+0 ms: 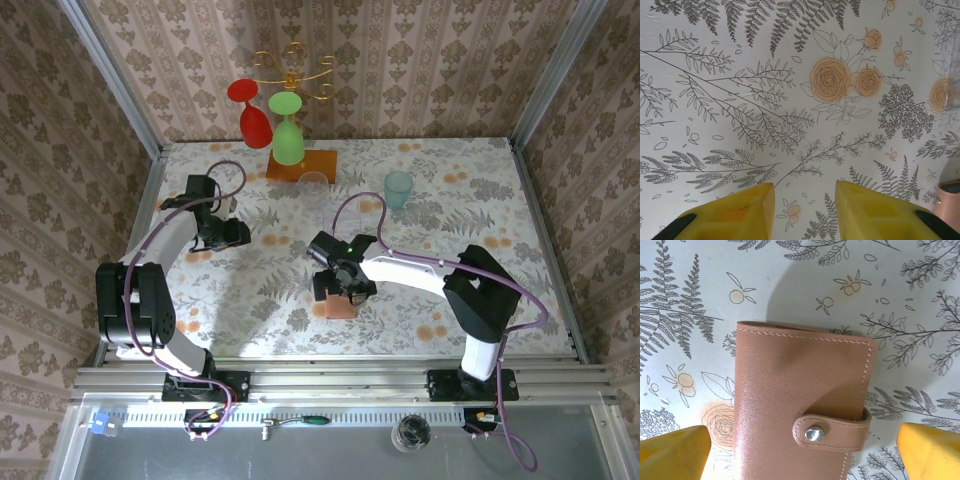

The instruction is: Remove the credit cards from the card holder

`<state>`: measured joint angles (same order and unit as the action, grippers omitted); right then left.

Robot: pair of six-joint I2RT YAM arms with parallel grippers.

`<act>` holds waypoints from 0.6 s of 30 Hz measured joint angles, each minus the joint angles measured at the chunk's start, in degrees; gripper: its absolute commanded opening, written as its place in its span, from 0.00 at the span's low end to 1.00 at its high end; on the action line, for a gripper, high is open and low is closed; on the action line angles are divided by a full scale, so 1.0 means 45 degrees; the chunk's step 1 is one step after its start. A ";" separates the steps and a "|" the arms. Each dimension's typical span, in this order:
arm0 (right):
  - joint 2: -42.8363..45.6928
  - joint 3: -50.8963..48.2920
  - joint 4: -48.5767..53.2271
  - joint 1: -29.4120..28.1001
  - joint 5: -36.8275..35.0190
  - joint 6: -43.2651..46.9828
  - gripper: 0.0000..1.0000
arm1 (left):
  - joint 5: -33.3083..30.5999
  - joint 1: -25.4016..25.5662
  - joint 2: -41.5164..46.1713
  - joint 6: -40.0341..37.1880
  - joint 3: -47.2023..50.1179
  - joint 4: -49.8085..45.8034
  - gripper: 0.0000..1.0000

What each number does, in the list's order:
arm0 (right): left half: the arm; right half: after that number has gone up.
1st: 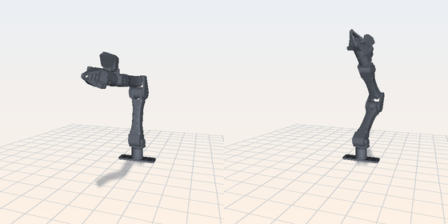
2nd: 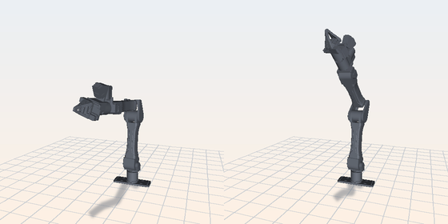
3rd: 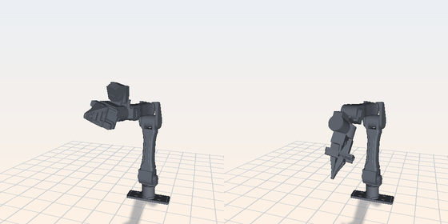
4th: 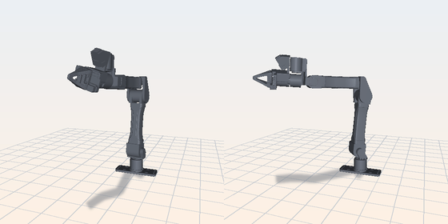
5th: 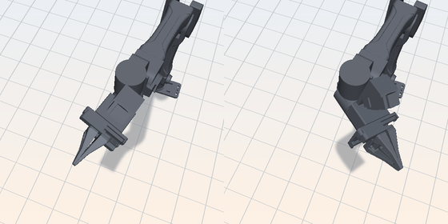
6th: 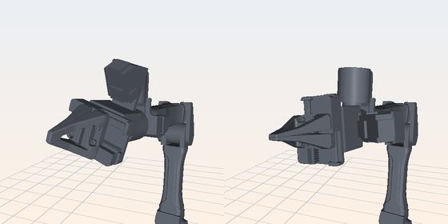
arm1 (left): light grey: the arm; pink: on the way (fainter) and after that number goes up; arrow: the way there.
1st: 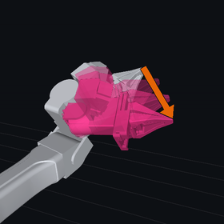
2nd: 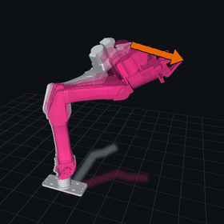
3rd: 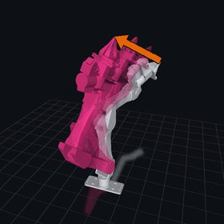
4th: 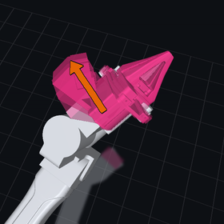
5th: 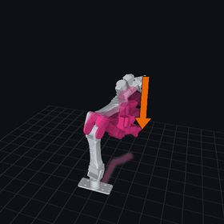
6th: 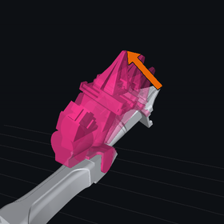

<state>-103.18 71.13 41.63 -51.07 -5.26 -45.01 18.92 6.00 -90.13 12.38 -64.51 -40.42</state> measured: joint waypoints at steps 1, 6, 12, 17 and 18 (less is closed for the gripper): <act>0.0005 0.0000 0.0092 0.0000 -0.0078 0.0019 0.94 | 0.0029 0.0000 0.0000 0.0000 0.0000 0.0005 0.37; 0.0019 0.0000 0.0238 0.0000 -0.0141 0.0219 0.88 | 0.0160 0.0000 0.0034 0.0000 0.0000 0.0044 0.37; 0.0131 0.0000 0.0374 0.0000 -0.0141 0.0306 0.76 | 0.0432 0.0000 0.0117 0.0000 0.0000 0.0049 0.36; 0.0350 0.0000 0.0447 -0.0024 -0.0131 0.0214 0.64 | 0.0903 0.0141 0.0495 0.0243 0.0029 0.0282 0.36; 0.0418 0.0000 0.0442 -0.0024 -0.0136 0.0199 0.62 | 0.0967 0.0287 0.0651 0.0423 0.0117 0.0447 0.36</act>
<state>-101.30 71.13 43.62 -51.18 -5.87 -44.12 23.27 7.29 -87.20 14.28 -63.99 -38.41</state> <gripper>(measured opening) 0.654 0.360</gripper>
